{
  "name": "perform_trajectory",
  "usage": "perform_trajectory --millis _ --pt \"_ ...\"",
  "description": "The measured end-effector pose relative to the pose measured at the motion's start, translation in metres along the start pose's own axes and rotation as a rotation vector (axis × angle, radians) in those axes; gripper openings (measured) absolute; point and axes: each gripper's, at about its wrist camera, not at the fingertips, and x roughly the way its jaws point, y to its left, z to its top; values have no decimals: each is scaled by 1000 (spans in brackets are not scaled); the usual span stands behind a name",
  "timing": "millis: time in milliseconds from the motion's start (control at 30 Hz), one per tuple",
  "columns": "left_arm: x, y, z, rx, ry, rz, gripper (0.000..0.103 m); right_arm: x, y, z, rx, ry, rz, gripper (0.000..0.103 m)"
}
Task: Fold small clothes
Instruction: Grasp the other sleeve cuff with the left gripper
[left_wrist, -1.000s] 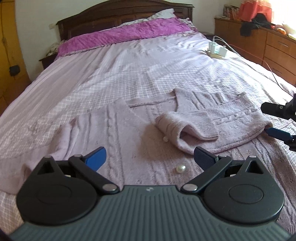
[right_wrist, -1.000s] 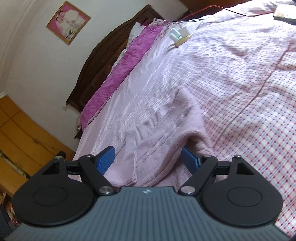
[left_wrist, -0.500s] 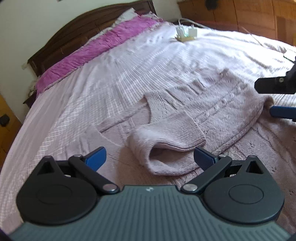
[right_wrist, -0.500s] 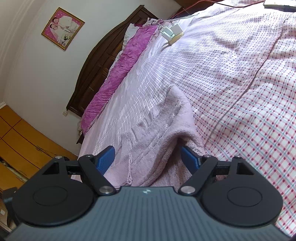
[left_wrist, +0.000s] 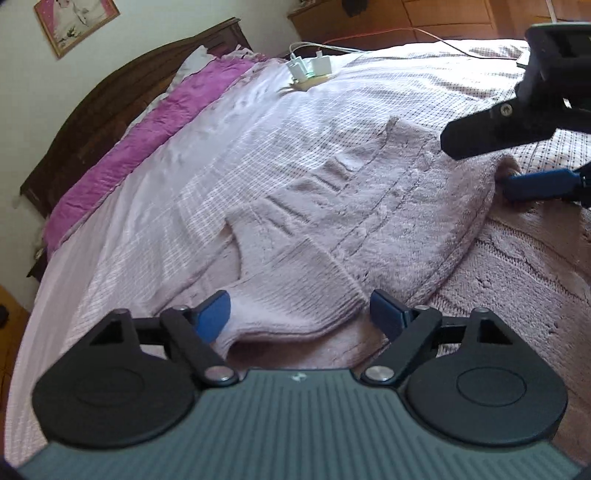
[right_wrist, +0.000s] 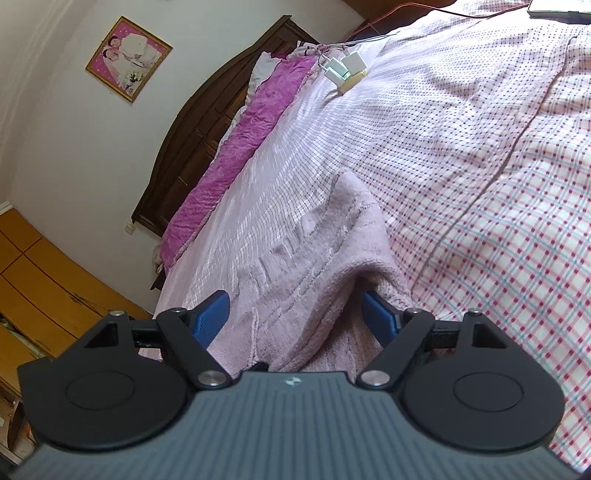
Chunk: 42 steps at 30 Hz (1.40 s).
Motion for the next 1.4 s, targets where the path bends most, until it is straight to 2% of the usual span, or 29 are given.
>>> perform_trajectory --millis 67,133,300,500,733,900,1000,1400 --pt "6 4 0 -29 3 -12 84 1 0 -1 -3 3 0 84" --pt "11 9 1 -75 8 -31 77 2 -1 -1 -3 4 -1 84" --pt "13 17 1 -166 5 -104 34 3 -3 0 -1 5 0 84" --pt "4 31 4 -254 -24 -130 12 3 -4 0 -7 8 -2 84" --pt "-17 66 3 -387 -78 4 8 3 -3 0 -7 7 -4 84" --pt "-35 98 -10 -481 -100 126 8 2 0 0 -19 1 2 84" --pt "-46 115 -22 -527 -107 170 8 2 3 -1 -35 2 5 84" --pt "-44 139 -83 -583 31 297 10 -2 8 -2 -72 6 -4 84"
